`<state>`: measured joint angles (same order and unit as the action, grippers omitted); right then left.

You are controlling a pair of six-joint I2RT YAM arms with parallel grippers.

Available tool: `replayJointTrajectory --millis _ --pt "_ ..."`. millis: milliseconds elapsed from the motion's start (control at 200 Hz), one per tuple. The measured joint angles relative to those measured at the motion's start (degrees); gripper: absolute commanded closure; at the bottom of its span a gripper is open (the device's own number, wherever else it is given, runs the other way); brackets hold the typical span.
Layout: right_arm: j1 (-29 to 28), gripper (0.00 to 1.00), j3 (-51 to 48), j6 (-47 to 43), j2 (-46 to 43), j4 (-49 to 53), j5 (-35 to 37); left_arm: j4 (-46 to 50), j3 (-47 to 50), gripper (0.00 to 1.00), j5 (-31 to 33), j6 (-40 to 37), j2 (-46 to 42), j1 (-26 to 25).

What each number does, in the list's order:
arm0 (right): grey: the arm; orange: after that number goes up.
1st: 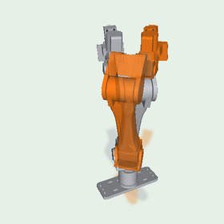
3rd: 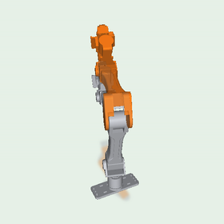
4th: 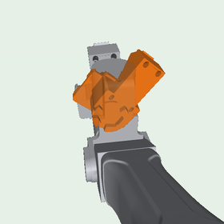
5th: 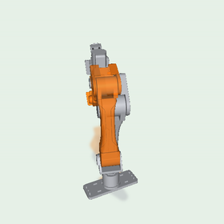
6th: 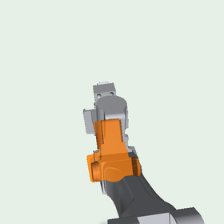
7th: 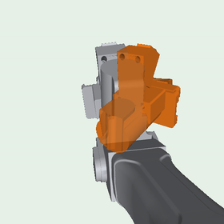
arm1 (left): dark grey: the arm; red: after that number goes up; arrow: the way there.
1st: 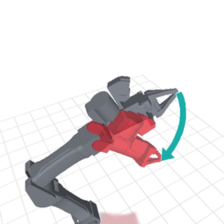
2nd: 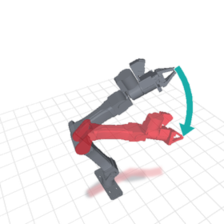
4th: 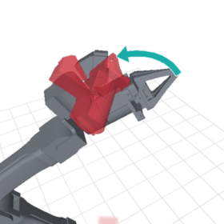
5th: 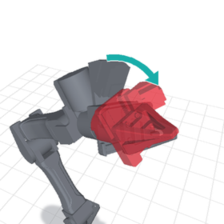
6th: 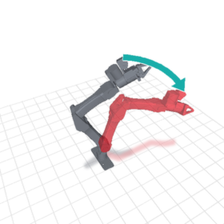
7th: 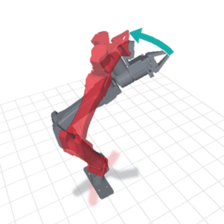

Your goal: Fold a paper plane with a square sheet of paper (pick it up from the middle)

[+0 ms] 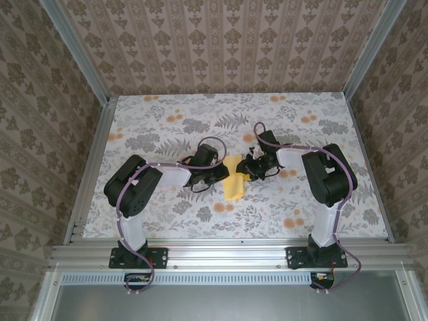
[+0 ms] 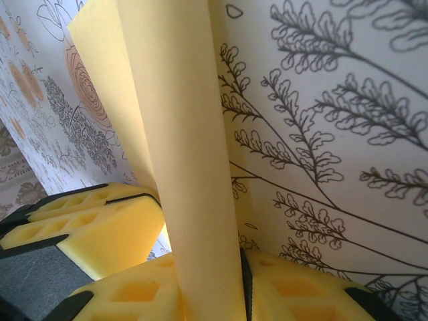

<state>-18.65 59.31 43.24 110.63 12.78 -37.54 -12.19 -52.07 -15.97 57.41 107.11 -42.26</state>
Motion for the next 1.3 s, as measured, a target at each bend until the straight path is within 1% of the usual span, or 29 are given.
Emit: replayJointTrajectory --millis 95,205,325,400,510,615,685,755,855,915,1010,1155,1300 --pt "0.0 0.71 0.0 -0.1 0.0 0.1 0.0 0.2 -0.1 0.89 0.4 0.0 0.0 -0.1" --pt "0.0 0.69 0.0 -0.3 -0.3 0.1 0.0 0.3 -0.1 0.9 0.6 0.0 0.0 -0.1" --pt "-0.3 0.62 0.0 -0.9 -1.0 -0.4 0.0 0.5 -0.1 0.91 0.8 0.0 0.0 -0.1" --pt "-0.5 0.55 0.0 -1.2 -1.6 -0.3 0.7 0.5 -0.1 0.91 0.8 -0.2 0.0 -0.1" --pt "-0.1 0.48 -0.1 -2.3 -4.0 2.6 5.2 0.6 -0.1 0.92 0.8 -0.4 0.0 -0.1" --pt "1.7 0.47 -0.3 -3.8 -8.2 7.5 11.3 0.6 -0.1 0.92 0.8 -0.4 0.0 -0.1" --pt "2.6 0.49 -0.3 -5.0 -11.1 9.3 13.3 0.7 -0.1 0.93 0.8 -0.5 0.0 -0.1" --pt "2.8 0.53 -0.3 -6.4 -13.8 9.7 13.5 0.7 -0.1 0.93 0.8 -0.5 0.0 -0.1" --pt "1.4 0.63 0.4 -8.0 -14.8 9.7 12.4 0.7 -0.1 0.93 0.8 -0.6 0.0 -0.1" --pt "0.1 0.69 1.4 -8.6 -13.8 9.7 11.4 0.7 -0.1 0.93 0.8 -0.7 0.0 -0.1" --pt "-2.4 0.74 3.8 -9.0 -10.5 9.6 9.9 0.8 -0.1 0.93 0.8 -0.7 0.0 -0.1" --pt "-4.9 0.76 6.5 -9.0 -5.1 9.6 7.9 1.6 -0.5 0.93 0.8 -0.7 0.0 -0.1" --pt "-4.9 0.77 7.2 -9.0 -2.1 10.1 7.3 2.1 -0.8 0.94 1.0 -0.7 0.0 -0.1"
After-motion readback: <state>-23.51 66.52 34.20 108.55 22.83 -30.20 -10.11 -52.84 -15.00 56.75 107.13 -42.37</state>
